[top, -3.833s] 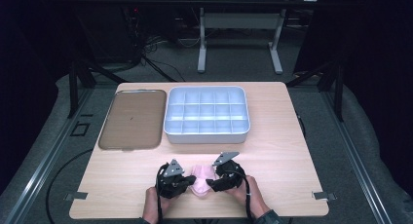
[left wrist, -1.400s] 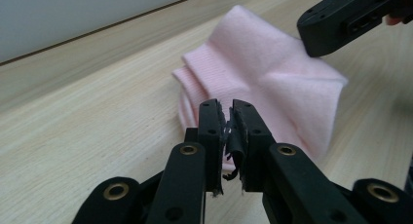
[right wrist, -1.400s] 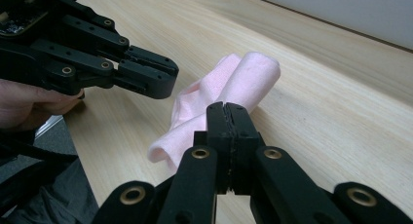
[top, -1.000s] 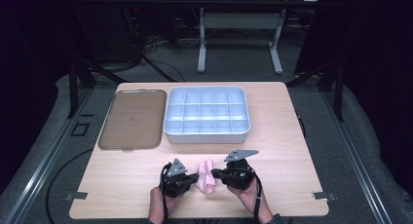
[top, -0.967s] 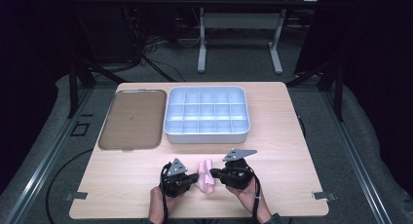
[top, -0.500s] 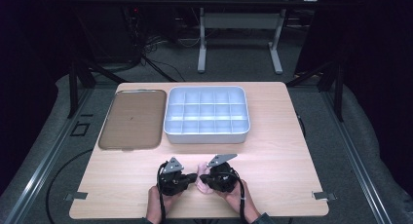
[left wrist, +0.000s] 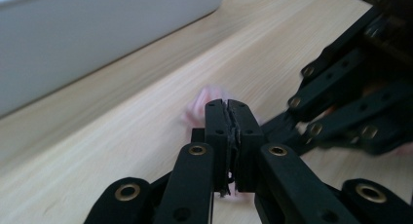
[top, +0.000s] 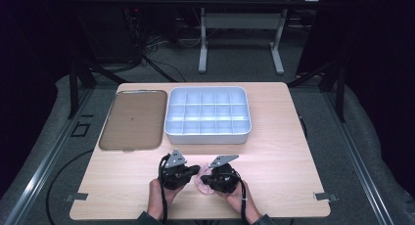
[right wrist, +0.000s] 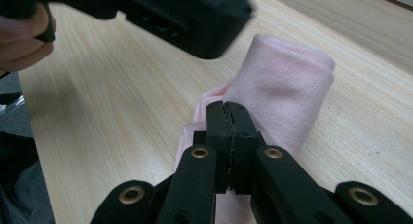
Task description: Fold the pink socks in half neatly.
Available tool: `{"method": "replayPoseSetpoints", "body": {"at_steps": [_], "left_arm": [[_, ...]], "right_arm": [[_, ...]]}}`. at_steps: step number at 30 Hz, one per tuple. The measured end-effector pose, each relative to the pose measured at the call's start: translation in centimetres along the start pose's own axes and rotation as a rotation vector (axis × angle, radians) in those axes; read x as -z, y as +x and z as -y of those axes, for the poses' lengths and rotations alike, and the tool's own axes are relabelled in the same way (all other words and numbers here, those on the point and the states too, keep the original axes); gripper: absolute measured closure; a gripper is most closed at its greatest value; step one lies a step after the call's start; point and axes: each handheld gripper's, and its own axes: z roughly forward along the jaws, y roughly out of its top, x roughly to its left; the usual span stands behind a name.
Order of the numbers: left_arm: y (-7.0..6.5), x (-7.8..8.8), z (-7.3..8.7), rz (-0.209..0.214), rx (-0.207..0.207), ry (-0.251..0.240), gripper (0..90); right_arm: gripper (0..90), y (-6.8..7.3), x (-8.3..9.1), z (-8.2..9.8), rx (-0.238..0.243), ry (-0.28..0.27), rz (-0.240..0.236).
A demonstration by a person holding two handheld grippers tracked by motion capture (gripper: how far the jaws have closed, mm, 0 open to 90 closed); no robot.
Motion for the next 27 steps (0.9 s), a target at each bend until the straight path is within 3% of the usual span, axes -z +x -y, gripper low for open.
{"method": "replayPoseSetpoints", "body": {"at_steps": [2, 4, 7, 13, 16, 19, 22, 27], "left_arm": [[-0.2, -0.5, -0.6, 0.002, -0.020, 0.016, 87.5], [-0.4, -1.2, -0.9, -0.023, -0.045, 0.049, 87.5], [0.1, -2.6, -0.8, -0.039, -0.055, 0.097, 87.9], [1.0, -3.7, -0.2, -0.040, -0.031, 0.138, 89.7], [1.0, -3.7, -0.1, -0.058, -0.047, 0.142, 89.8], [1.2, -3.7, 0.1, -0.054, -0.032, 0.136, 89.9], [1.3, -3.6, 0.3, -0.052, -0.022, 0.125, 89.9], [1.4, -3.6, 0.5, -0.043, -0.005, 0.115, 89.8]], "right_arm": [[89.9, 0.1, 0.0, 0.0, 0.001, -0.002, 0.009], [89.9, 0.1, 0.0, 0.0, 0.005, -0.004, 0.006], [89.9, -0.1, 0.0, 0.1, -0.011, -0.007, -0.009], [89.1, -0.1, 0.1, 0.2, -0.022, -0.013, -0.007], [86.7, -0.1, 0.4, 0.2, -0.039, -0.025, -0.010], [84.9, 0.4, 1.3, 0.2, -0.038, -0.043, -0.018], [84.9, 1.1, 1.5, 0.4, -0.024, -0.018, -0.020], [90.0, 1.4, 0.3, 0.7, -0.020, 0.025, -0.016]]}}
